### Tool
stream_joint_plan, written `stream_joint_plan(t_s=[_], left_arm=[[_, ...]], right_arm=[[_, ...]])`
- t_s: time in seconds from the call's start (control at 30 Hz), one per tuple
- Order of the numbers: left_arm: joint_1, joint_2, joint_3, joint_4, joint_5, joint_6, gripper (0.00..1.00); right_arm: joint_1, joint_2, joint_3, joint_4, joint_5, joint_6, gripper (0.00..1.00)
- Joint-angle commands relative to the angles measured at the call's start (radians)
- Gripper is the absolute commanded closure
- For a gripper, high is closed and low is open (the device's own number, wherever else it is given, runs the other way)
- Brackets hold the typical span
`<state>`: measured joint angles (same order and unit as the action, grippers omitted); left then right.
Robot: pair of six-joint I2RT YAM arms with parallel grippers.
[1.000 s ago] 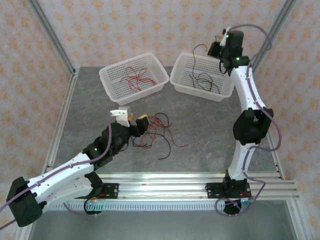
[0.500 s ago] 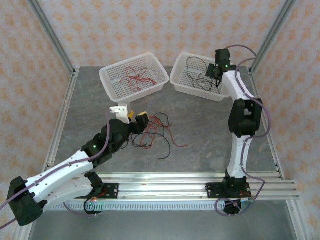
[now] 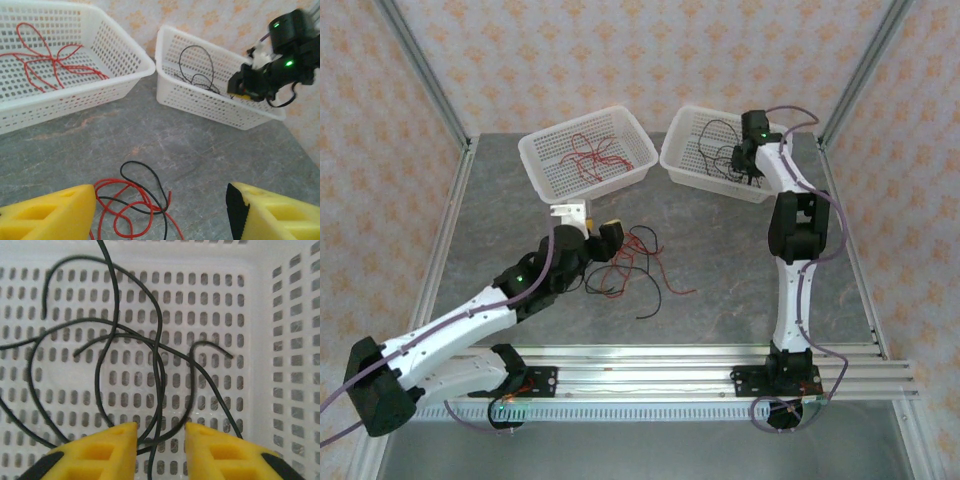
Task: Untangle the cables
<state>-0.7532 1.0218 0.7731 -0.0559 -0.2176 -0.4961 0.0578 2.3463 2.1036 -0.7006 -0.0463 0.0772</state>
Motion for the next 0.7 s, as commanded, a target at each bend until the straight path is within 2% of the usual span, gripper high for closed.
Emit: stream_joint_plan(t_s=[0.0, 0.13, 0.37, 0.53, 0.67], left_arm=[[-0.008, 0.053, 0.063, -0.101, -0.021, -0.039, 0.30], [-0.009, 0.080, 0.071, -0.099, -0.020, -0.063, 0.30], [-0.006, 0.170, 0.133, -0.177, 0.002, -0.121, 0.31], [0.002, 0.332, 0.226, -0.260, 0.023, -0.157, 0.36], [0.052, 0.442, 0.253, -0.216, 0.114, -0.191, 0.41]], right_arm=[[-0.004, -0.045, 0.050, -0.053, 0.043, -0.006, 0.58], [-0.004, -0.088, 0.052, -0.060, 0.046, -0.004, 0.51], [-0.003, -0.228, -0.022, -0.057, 0.017, 0.003, 0.50], [0.018, -0.474, -0.285, 0.045, 0.006, 0.019, 0.50], [0.053, -0.682, -0.539, 0.127, -0.008, 0.031, 0.51]])
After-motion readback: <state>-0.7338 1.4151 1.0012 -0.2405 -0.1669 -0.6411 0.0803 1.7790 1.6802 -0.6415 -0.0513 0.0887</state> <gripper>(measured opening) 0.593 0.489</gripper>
